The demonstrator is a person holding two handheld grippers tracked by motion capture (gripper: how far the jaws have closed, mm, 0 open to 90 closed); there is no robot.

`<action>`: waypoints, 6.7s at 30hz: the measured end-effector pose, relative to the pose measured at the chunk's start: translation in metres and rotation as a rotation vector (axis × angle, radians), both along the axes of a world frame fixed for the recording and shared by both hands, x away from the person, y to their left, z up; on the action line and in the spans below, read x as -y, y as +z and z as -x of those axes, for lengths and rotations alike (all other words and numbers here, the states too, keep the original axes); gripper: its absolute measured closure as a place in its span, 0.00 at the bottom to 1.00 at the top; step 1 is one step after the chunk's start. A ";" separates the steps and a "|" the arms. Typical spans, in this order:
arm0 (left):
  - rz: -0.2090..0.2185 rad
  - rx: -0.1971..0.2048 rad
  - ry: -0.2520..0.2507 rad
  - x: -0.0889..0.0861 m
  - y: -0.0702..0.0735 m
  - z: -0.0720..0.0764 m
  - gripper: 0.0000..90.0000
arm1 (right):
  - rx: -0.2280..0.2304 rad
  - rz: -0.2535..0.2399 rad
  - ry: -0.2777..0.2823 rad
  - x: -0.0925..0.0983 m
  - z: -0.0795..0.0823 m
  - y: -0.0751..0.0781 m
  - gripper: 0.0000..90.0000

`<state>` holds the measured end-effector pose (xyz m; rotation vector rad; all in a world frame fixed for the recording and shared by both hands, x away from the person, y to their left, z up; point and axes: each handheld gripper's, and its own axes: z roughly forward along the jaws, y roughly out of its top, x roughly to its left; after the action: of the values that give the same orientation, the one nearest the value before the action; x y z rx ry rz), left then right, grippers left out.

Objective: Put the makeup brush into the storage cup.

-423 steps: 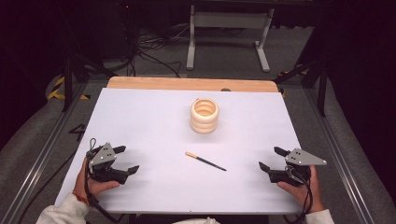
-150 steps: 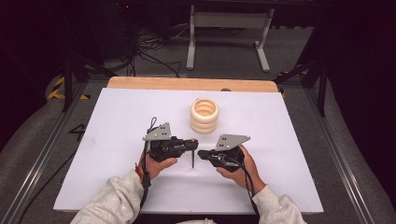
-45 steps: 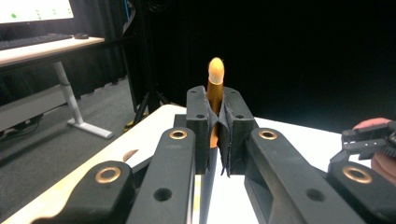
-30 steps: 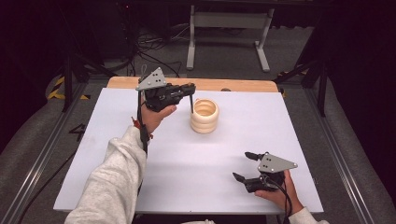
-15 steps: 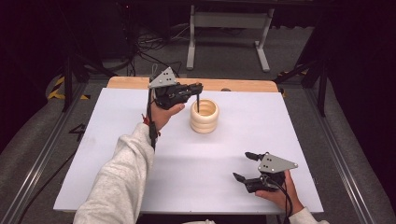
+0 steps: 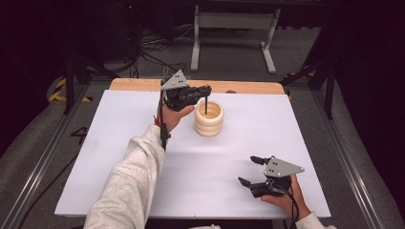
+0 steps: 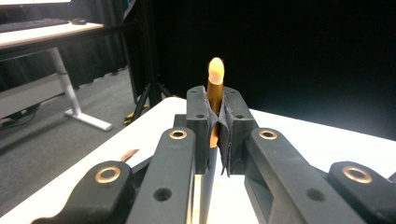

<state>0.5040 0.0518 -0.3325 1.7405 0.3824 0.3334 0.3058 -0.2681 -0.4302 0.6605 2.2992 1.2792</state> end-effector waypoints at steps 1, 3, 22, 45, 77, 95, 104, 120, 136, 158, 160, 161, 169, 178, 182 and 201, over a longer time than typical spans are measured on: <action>0.000 -0.001 0.001 0.001 -0.001 0.000 0.93 | -0.001 0.002 0.001 0.000 0.000 0.000 0.21; -0.004 0.008 0.007 0.002 -0.001 -0.003 0.93 | -0.003 0.001 0.000 0.000 0.000 0.000 0.21; -0.023 -0.011 0.012 0.017 -0.020 -0.011 0.93 | -0.009 -0.003 0.003 0.001 0.001 -0.001 0.21; -0.012 -0.061 0.017 0.008 -0.040 -0.009 0.93 | -0.007 0.002 0.010 0.000 0.001 -0.001 0.21; -0.025 -0.108 0.021 0.009 -0.052 -0.011 0.83 | -0.014 0.009 0.016 -0.001 0.001 -0.001 0.22; -0.072 -0.093 0.029 0.000 -0.044 -0.006 0.64 | -0.016 0.006 0.021 -0.002 0.001 0.000 0.22; -0.098 -0.086 0.047 -0.010 -0.040 -0.003 0.52 | -0.026 -0.001 0.032 -0.002 0.001 0.000 0.22; -0.144 -0.061 0.125 -0.028 -0.031 0.004 0.28 | -0.024 0.004 0.032 -0.003 0.001 -0.001 0.23; -0.187 -0.037 0.150 -0.046 -0.027 0.018 0.17 | -0.009 0.005 0.021 0.000 0.001 0.002 0.22; -0.253 -0.021 0.134 -0.072 -0.035 0.041 0.14 | 0.020 0.013 -0.016 0.004 0.000 0.003 0.17; -0.264 -0.015 0.133 -0.074 -0.036 0.044 0.13 | 0.023 0.018 -0.018 0.004 -0.001 0.003 0.17; -0.265 -0.018 0.130 -0.076 -0.037 0.045 0.13 | 0.023 0.016 -0.019 0.004 -0.001 0.003 0.17; -0.293 -0.015 0.148 -0.085 -0.043 0.051 0.13 | 0.034 0.007 -0.024 0.005 0.000 0.006 0.14; -0.340 -0.012 0.145 -0.094 -0.050 0.060 0.12 | 0.051 0.024 -0.056 0.007 -0.001 0.006 0.14; -0.359 -0.010 0.139 -0.098 -0.053 0.066 0.12 | 0.056 0.029 -0.066 0.007 -0.001 0.007 0.14; -0.392 -0.005 0.114 -0.113 -0.060 0.096 0.11 | 0.084 0.028 -0.126 0.026 0.003 0.012 0.14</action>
<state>0.4078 0.1647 -0.3925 2.1066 0.4424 0.5122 0.3024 -0.2937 -0.4178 0.7169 2.1680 1.1920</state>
